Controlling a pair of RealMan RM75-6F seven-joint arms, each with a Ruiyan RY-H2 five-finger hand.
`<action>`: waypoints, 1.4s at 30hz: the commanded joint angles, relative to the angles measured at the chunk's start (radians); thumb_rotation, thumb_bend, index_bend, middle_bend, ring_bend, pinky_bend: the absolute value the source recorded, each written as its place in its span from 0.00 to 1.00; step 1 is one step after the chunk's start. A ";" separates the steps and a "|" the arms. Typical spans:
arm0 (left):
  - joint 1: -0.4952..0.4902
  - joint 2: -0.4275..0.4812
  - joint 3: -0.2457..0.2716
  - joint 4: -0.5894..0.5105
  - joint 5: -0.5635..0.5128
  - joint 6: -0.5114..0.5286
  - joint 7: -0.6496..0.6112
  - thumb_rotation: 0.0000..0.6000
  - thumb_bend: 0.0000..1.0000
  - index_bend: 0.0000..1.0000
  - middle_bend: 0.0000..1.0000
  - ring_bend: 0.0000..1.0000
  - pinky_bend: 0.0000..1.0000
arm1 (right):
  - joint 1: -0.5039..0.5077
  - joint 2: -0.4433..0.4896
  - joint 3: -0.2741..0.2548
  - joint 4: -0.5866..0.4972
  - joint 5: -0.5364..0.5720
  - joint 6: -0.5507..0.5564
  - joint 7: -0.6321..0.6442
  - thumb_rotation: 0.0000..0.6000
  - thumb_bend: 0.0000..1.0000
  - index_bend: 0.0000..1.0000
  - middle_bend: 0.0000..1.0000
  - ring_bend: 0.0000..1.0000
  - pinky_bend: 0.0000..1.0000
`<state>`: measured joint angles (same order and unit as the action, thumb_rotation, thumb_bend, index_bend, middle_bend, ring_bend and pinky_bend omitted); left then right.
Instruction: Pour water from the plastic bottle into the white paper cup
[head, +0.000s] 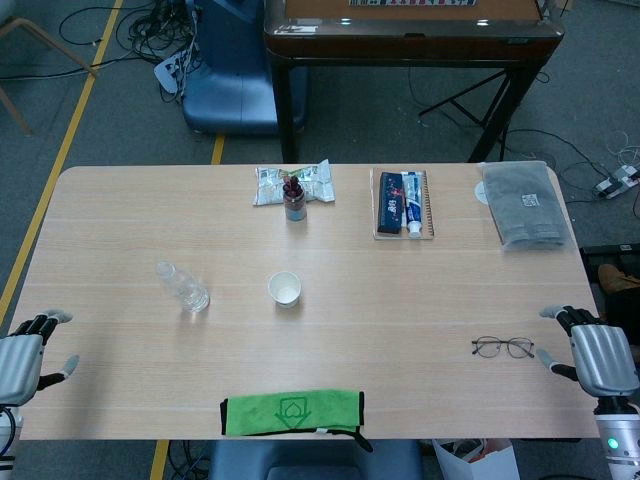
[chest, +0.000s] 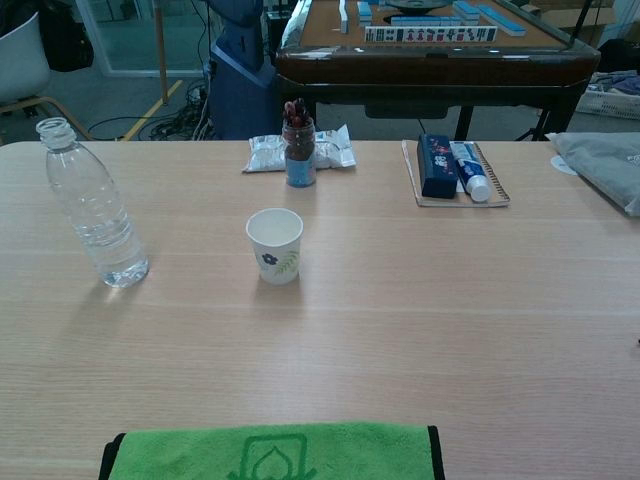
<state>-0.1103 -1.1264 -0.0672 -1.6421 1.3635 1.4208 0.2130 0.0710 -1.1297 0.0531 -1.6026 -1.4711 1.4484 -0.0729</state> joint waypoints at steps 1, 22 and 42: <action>0.000 -0.003 0.003 0.003 0.001 0.000 0.005 1.00 0.23 0.29 0.26 0.32 0.56 | -0.001 0.001 0.001 -0.001 -0.007 0.008 0.000 1.00 0.18 0.38 0.36 0.38 0.57; -0.072 -0.112 -0.084 -0.016 -0.153 -0.119 -0.093 1.00 0.06 0.09 0.15 0.16 0.35 | -0.011 0.022 0.011 -0.020 -0.004 0.031 0.014 1.00 0.18 0.38 0.36 0.38 0.57; -0.232 -0.224 -0.171 0.105 -0.339 -0.342 -0.134 1.00 0.06 0.03 0.05 0.11 0.35 | -0.013 0.036 0.022 -0.011 0.013 0.027 0.059 1.00 0.18 0.38 0.36 0.38 0.57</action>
<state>-0.3365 -1.3450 -0.2348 -1.5426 1.0282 1.0842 0.0801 0.0577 -1.0940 0.0746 -1.6137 -1.4585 1.4755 -0.0144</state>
